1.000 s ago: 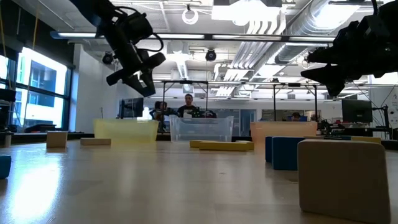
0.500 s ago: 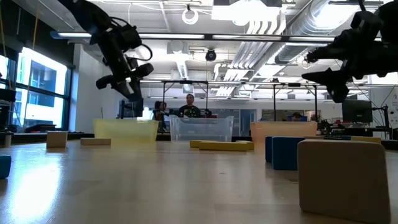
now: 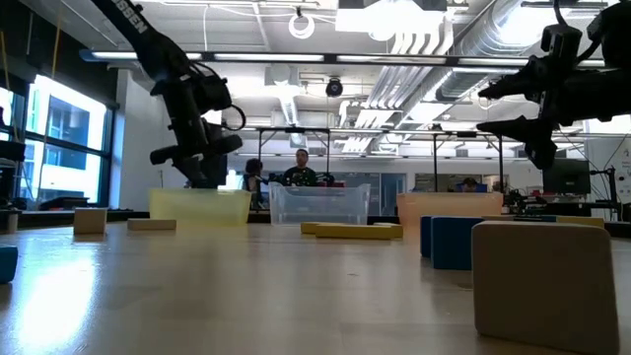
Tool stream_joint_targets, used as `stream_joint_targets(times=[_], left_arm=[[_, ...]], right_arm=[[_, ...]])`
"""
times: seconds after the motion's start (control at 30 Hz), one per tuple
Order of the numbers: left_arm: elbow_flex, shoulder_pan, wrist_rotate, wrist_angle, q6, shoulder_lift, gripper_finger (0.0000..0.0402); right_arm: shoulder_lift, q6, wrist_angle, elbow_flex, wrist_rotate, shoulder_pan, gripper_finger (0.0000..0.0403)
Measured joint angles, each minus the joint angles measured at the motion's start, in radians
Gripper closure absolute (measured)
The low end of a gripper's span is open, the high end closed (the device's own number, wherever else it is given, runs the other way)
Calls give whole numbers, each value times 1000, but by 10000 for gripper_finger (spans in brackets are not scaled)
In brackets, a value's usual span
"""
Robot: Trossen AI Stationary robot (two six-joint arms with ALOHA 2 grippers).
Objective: Sort & place blocks by color
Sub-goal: Put the blue block into the yellow bin
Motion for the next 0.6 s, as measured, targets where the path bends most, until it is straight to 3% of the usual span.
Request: stream_joint_targets(times=[0.6], left_arm=[[0, 0, 28, 5, 15, 72, 247]], right_arm=[[0, 60, 0, 0, 1, 0, 187]])
